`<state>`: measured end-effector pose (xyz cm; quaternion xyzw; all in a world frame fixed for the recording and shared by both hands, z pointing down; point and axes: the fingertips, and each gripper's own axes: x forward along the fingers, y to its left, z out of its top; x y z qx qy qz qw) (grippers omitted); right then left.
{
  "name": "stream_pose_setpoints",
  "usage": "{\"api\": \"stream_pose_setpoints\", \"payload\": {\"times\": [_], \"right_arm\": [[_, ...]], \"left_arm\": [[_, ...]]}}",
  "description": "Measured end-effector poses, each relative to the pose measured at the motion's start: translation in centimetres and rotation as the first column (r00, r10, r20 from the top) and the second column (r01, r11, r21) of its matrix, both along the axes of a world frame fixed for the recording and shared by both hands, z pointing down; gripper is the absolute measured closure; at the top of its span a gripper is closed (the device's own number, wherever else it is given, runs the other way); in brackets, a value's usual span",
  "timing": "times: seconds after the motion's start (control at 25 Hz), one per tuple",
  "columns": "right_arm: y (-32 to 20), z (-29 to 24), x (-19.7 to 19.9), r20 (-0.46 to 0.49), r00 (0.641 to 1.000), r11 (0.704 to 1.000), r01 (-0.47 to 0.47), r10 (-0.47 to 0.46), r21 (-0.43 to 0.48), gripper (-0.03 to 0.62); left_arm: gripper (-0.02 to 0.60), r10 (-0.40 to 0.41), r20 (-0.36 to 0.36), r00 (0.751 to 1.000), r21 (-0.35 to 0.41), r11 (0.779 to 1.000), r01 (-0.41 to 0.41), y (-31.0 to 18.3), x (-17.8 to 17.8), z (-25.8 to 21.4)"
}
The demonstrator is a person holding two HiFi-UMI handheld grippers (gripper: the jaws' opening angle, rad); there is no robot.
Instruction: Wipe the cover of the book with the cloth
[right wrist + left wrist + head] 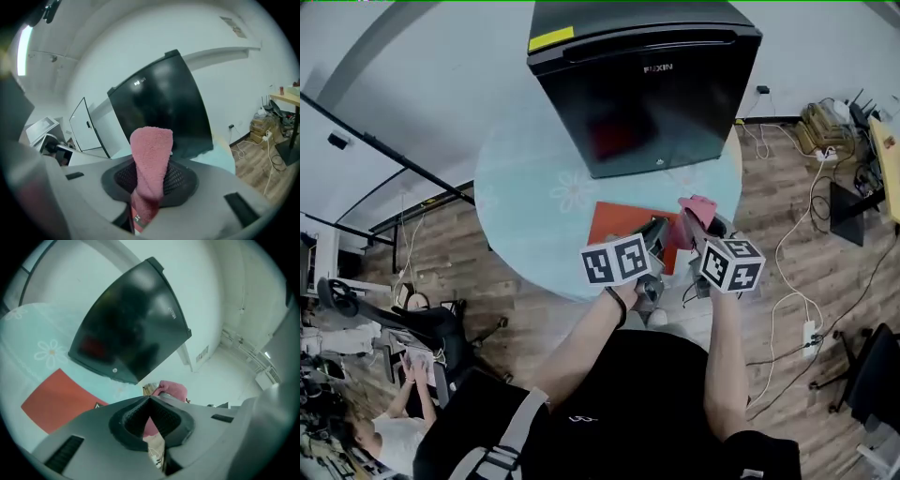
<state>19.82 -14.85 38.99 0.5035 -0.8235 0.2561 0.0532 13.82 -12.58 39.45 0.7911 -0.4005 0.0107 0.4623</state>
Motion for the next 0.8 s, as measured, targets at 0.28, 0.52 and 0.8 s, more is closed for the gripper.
{"api": "stream_pose_setpoints", "payload": {"times": [0.28, 0.52, 0.8], "right_arm": [[-2.3, -7.6, -1.5, 0.032, 0.998, 0.974, 0.054, -0.063, 0.218, 0.499], [-2.1, -13.3, -2.4, 0.012, 0.995, 0.928, 0.089, -0.1, 0.361, 0.5], [-2.2, -15.3, -0.4, -0.009, 0.998, 0.902, 0.056, -0.058, 0.428, 0.505]], "left_arm": [[0.568, -0.126, -0.035, 0.991, 0.163, 0.978, 0.13, -2.1, -3.8, -7.0], [0.568, -0.14, -0.088, 0.986, 0.438, 0.884, 0.164, -2.1, -5.1, -15.4], [0.568, -0.184, 0.055, 0.981, 0.522, 0.843, 0.129, -2.7, -4.0, -15.8]]}}
